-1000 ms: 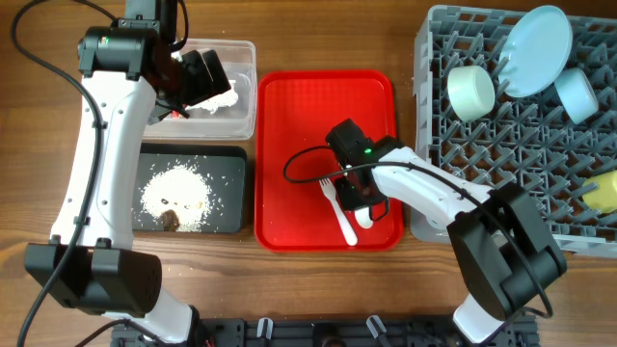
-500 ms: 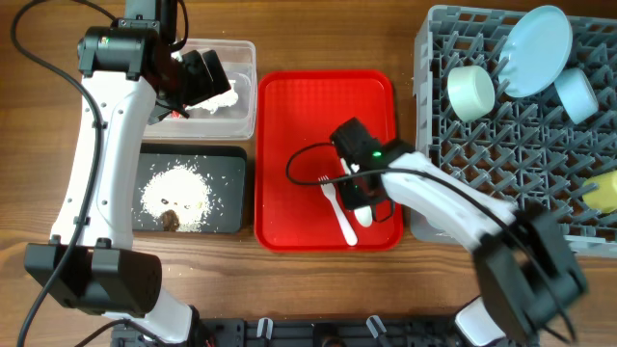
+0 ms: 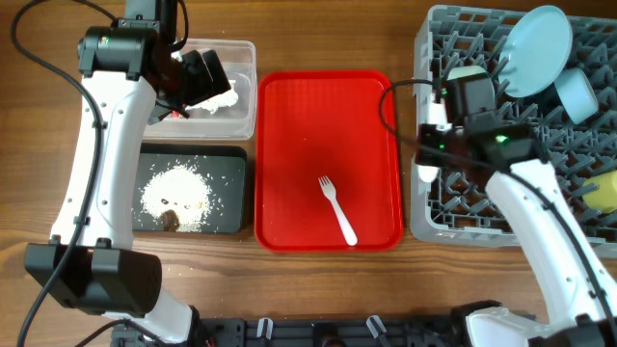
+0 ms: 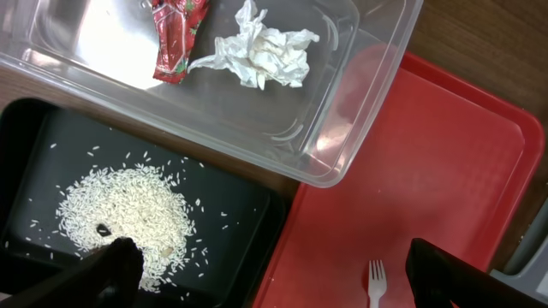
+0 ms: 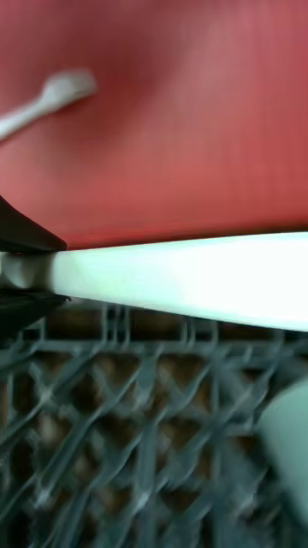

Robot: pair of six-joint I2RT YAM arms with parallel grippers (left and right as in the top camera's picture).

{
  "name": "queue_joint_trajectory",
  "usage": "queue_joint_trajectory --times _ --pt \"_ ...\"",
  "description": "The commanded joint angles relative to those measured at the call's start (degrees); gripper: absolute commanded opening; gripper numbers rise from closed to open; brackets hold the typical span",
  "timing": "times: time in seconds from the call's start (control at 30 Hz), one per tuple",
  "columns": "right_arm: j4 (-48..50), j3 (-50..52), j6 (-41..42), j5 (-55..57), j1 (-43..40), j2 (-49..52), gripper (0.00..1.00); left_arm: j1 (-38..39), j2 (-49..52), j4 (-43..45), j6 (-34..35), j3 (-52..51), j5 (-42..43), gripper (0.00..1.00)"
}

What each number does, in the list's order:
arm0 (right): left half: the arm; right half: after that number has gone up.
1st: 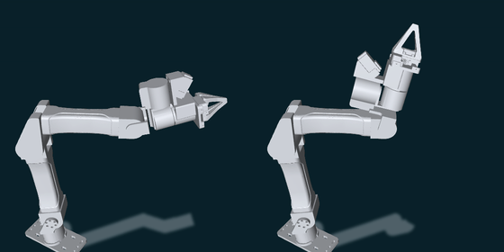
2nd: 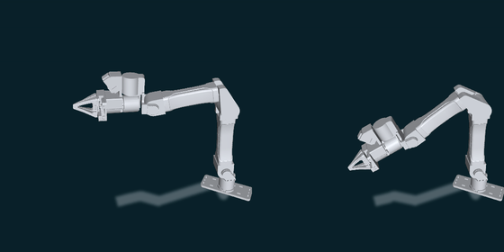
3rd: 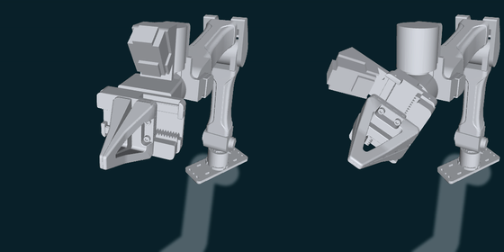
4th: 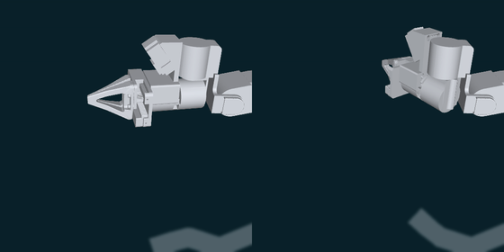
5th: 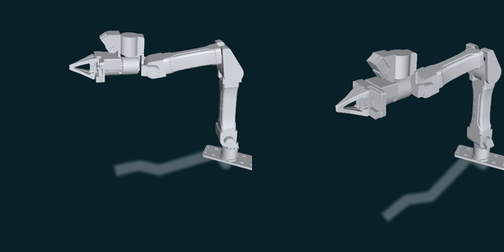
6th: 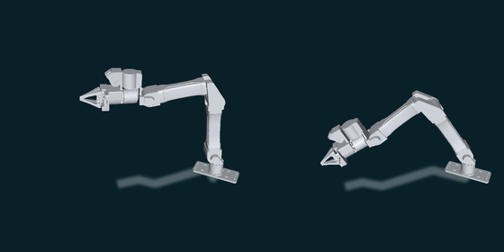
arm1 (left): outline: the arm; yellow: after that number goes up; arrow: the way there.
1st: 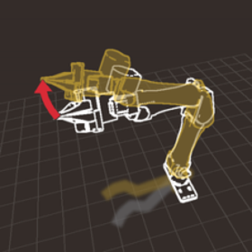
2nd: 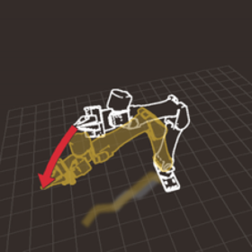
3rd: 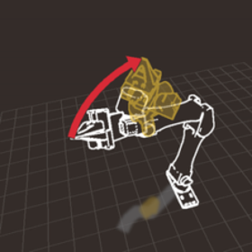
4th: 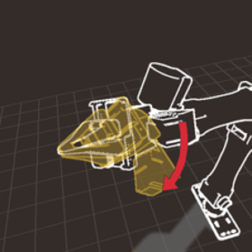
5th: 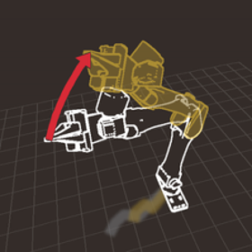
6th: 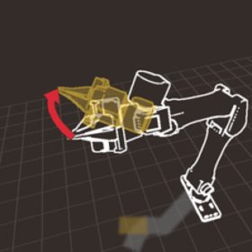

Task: Sort waste into correct bins and load items into the dishwasher rack
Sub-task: 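Carry the white spoon into the dish rack and release, then reach the right gripper to the white plastic fork and grasp it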

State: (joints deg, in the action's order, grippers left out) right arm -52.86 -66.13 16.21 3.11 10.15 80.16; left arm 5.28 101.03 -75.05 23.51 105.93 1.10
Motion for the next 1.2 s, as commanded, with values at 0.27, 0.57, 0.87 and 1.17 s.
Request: queue_joint_trajectory --times 0.27,0.57,0.87,1.17 --pt "-2.3 0.2 -2.7 3.3 -3.1 12.1 0.08 0.0 -0.2 -0.1 0.9 0.2 -0.5 1.00" --pt "-2.0 -3.7 -6.0 1.1 -3.0 2.1 0.47 0.0 -0.2 0.0 0.9 0.2 -0.6 1.00" --pt "0.1 -0.5 -11.7 -18.6 6.8 2.6 0.53 0.0 -0.2 0.0 0.9 0.2 -0.6 1.00" --pt "7.0 0.1 -6.2 -14.8 22.1 17.4 0.59 0.0 -0.2 0.0 1.0 0.2 -0.6 1.00"
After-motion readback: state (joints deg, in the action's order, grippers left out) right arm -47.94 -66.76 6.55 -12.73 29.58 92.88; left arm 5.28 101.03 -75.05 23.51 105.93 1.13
